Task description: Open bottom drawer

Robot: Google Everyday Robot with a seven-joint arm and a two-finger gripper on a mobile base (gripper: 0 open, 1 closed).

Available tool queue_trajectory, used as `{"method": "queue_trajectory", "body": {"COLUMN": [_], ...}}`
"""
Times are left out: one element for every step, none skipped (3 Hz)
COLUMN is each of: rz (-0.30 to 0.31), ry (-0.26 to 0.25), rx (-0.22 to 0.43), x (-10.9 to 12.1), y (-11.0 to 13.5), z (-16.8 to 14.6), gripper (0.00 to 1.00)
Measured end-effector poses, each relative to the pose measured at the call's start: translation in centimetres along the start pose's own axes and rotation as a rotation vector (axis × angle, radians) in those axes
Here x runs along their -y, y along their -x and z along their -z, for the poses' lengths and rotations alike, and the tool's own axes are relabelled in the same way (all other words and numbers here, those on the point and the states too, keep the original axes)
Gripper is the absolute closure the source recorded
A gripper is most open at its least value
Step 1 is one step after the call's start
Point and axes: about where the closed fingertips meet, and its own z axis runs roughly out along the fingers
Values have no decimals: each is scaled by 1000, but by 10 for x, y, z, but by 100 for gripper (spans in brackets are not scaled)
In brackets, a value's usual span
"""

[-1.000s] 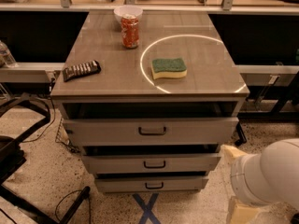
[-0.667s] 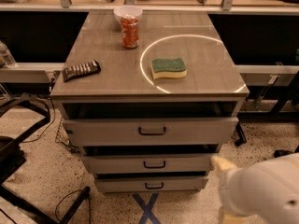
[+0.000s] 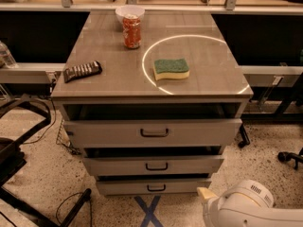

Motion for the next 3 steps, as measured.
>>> {"method": "queue_trajectory", "body": {"rz": [-94, -188, -184], "ry": [17, 14, 11], "rx": [12, 14, 17], "x": [9, 20, 22], "y": [-21, -33, -31], "z": [-46, -93, -94], "gripper": [0, 0, 0]}}
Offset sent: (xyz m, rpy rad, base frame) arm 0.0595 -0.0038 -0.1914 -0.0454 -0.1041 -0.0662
